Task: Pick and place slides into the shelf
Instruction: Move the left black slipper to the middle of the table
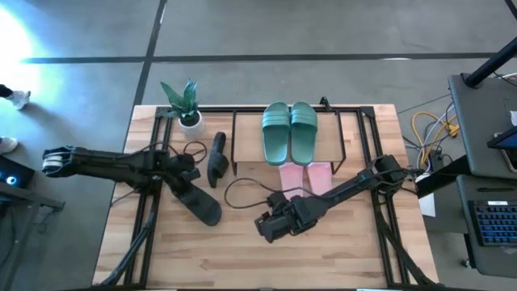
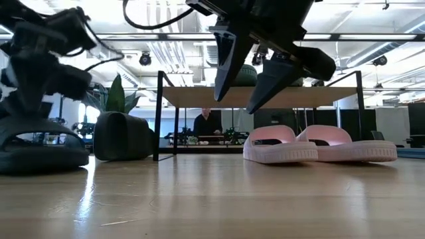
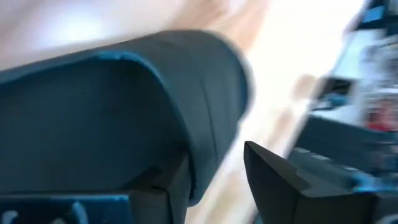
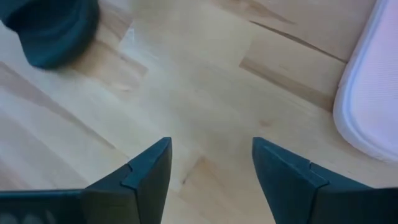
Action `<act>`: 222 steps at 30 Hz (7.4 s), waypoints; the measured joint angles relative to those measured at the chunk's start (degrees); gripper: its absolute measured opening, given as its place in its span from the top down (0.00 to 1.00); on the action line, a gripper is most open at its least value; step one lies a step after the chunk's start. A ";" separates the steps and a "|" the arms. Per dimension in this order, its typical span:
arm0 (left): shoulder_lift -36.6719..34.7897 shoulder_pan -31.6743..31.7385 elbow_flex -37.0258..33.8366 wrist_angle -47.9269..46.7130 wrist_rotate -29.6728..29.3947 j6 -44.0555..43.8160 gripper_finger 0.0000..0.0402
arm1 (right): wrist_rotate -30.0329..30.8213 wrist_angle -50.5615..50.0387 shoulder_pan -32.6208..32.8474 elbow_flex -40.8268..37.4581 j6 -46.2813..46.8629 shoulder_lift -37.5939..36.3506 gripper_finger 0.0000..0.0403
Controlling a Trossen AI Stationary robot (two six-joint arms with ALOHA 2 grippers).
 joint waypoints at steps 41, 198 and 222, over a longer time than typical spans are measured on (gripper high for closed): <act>44.71 -17.05 5.54 78.23 -33.69 -36.85 0.66 | 12.43 -30.63 8.76 -0.02 32.91 -6.01 0.49; 43.66 -22.75 21.01 27.81 -32.04 2.71 0.96 | 5.14 7.74 -0.17 -13.77 4.37 -8.05 0.57; 2.84 -23.01 20.19 -1.40 -46.60 2.72 0.96 | -3.08 14.24 -2.85 -14.97 -4.36 -3.80 0.57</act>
